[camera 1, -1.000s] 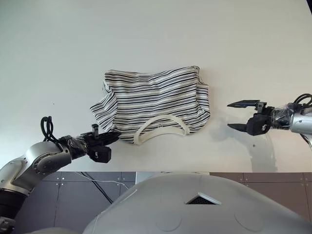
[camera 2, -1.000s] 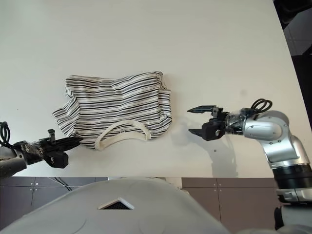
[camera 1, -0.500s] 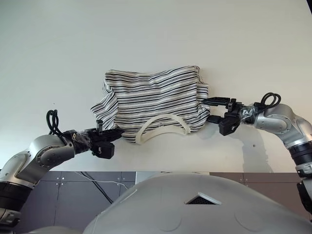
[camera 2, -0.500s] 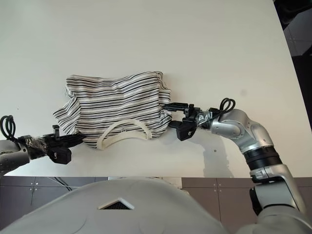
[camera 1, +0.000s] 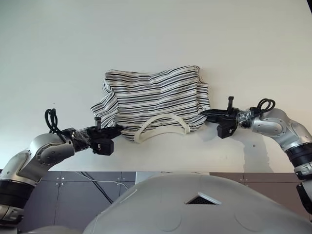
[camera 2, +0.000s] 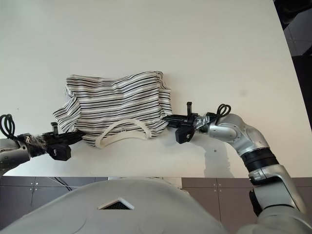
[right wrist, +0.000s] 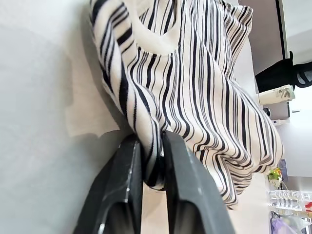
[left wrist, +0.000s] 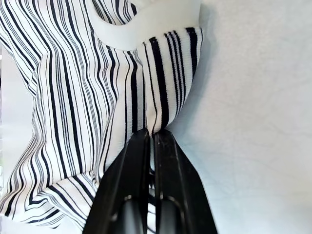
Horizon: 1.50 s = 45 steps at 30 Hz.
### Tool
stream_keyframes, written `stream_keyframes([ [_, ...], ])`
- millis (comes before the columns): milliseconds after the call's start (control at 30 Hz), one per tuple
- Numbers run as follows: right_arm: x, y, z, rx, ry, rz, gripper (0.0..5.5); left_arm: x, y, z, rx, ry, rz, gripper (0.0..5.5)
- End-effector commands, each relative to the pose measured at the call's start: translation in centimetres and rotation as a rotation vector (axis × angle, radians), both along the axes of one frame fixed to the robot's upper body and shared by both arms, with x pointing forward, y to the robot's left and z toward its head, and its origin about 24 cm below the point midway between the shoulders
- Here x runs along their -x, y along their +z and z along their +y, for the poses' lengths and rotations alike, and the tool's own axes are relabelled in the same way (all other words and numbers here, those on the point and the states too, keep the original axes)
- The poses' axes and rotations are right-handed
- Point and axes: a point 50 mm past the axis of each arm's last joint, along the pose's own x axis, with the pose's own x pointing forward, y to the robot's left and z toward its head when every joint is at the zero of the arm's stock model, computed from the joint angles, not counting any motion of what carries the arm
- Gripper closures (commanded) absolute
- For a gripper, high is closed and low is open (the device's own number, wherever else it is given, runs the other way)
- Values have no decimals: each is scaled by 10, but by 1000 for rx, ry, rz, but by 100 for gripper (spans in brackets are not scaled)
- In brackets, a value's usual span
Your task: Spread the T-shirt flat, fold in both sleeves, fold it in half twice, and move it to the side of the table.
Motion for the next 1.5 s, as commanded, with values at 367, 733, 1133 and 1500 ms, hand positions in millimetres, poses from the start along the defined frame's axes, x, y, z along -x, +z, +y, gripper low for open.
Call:
stream_keyframes([
  [367,-73,94,11,-391,-240,74,539,-72,41,-17,292,223,-252,540],
  [733,-205,185,29,-294,-632,-31,539,-249,120,-19,339,570,-394,540],
  [1133,-221,273,40,-317,-851,-509,539,-282,225,-43,364,701,-683,540],
  [1500,-215,319,32,-415,-880,-688,539,-276,293,-47,460,716,-913,540],
])
